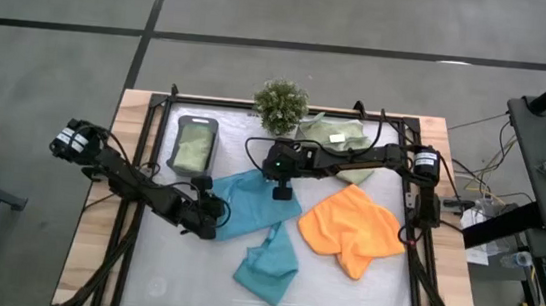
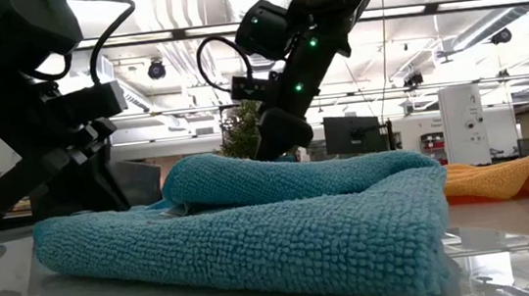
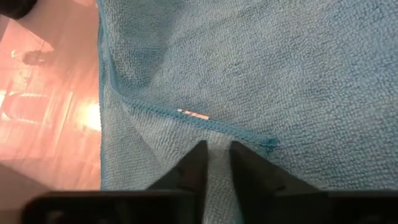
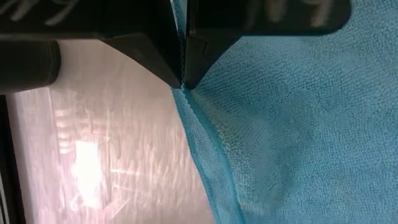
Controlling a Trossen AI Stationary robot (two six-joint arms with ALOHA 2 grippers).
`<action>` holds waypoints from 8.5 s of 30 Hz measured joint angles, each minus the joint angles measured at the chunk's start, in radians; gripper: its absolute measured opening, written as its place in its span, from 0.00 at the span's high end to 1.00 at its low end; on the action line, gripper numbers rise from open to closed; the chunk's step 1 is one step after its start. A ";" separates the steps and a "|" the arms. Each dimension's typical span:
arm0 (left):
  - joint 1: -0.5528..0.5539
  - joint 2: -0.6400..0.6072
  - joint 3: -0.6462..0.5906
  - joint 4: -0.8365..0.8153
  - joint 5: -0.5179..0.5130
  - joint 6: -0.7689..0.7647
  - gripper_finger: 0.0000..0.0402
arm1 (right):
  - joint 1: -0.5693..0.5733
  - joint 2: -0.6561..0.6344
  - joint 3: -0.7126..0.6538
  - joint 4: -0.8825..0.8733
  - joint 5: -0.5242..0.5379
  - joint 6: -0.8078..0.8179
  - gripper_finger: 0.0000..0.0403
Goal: Fold microfiber towels
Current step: Fold the left blue microfiber cloth
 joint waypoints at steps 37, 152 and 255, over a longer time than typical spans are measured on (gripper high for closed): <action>0.024 -0.235 0.003 -0.344 -0.089 -0.132 1.00 | 0.000 0.000 -0.014 0.021 0.001 0.029 0.98; 0.040 -0.082 -0.002 -0.082 0.090 -0.133 0.92 | -0.002 0.000 -0.047 0.080 -0.001 0.027 0.98; 0.098 -0.068 0.031 -0.123 0.142 -0.225 0.83 | -0.002 0.000 -0.048 0.056 -0.002 0.053 0.98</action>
